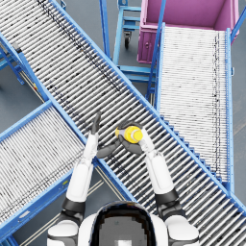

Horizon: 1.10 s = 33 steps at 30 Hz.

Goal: Pick up the oil and place it on the left assembly line, put the cola on the right, and keep Sprite still

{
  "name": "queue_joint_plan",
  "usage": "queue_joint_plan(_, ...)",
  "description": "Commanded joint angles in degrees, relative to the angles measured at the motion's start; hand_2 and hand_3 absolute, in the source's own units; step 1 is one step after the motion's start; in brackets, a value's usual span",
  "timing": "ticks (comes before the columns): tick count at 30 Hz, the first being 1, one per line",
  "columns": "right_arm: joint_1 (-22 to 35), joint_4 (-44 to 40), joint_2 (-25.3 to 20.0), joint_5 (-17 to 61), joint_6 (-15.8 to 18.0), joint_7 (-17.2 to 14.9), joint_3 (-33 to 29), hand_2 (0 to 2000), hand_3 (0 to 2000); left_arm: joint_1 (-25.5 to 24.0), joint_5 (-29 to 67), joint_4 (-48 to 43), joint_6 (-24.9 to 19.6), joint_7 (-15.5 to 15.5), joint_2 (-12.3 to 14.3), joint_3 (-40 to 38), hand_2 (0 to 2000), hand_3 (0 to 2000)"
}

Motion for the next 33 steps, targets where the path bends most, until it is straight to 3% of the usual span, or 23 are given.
queue_joint_plan(1,1.1,0.9,0.0,0.1,-0.8,0.0,1.8,2000,2000,0.7,2.5,-0.4,-0.2,-0.1,0.4,2.6,0,0)
queue_joint_plan(4,1.4,1.8,-0.1,0.2,-4.2,-0.2,3.0,2000,2000,1.6,9.4,0.5,-1.2,-0.6,1.1,3.7,0,0)
queue_joint_plan(11,-0.3,3.5,-0.3,0.1,-1.8,0.2,6.5,2000,2000,3.6,13.6,2.6,0.0,-0.1,2.9,5.0,0,0)
queue_joint_plan(15,-0.6,3.5,0.1,0.2,-3.8,0.0,7.2,2000,2000,3.8,14.0,2.3,-1.7,0.0,3.0,5.3,0,0)
queue_joint_plan(16,-0.5,3.6,0.1,0.2,-4.1,0.1,7.0,2000,2000,3.7,14.1,1.7,-1.8,0.0,2.9,5.0,1361,327)
queue_joint_plan(17,-0.4,3.3,0.2,0.3,-4.5,0.2,6.5,2000,2000,3.4,14.2,1.4,-5.2,-0.1,2.6,5.0,2000,653)
queue_joint_plan(19,-0.6,3.4,0.6,0.3,-5.0,0.5,6.4,2000,2000,3.3,14.2,1.0,-8.6,-0.2,2.4,4.3,2000,1307)
queue_joint_plan(21,-0.2,4.0,0.2,0.2,-5.0,0.2,5.5,2000,2000,2.3,14.1,1.9,-7.6,0.0,1.9,4.4,2000,1960)
queue_joint_plan(22,-0.1,3.6,0.1,0.2,-4.7,0.2,5.6,639,1673,3.1,14.1,1.0,-7.2,0.0,2.4,4.7,2000,2000)
queue_joint_plan(23,-0.1,4.2,0.0,0.2,-6.0,0.1,4.5,0,1347,3.1,14.1,1.0,-6.9,0.1,2.4,4.7,2000,2000)
queue_joint_plan(27,-1.3,6.3,0.2,0.1,-7.4,0.1,-0.3,0,40,2.8,14.1,-0.2,-5.3,0.1,2.6,-0.8,2000,2000)
queue_joint_plan(33,-4.1,10.4,1.0,0.0,-7.9,0.1,-7.9,0,0,2.6,14.1,-1.1,-4.8,0.1,2.5,-15.8,2000,2000)
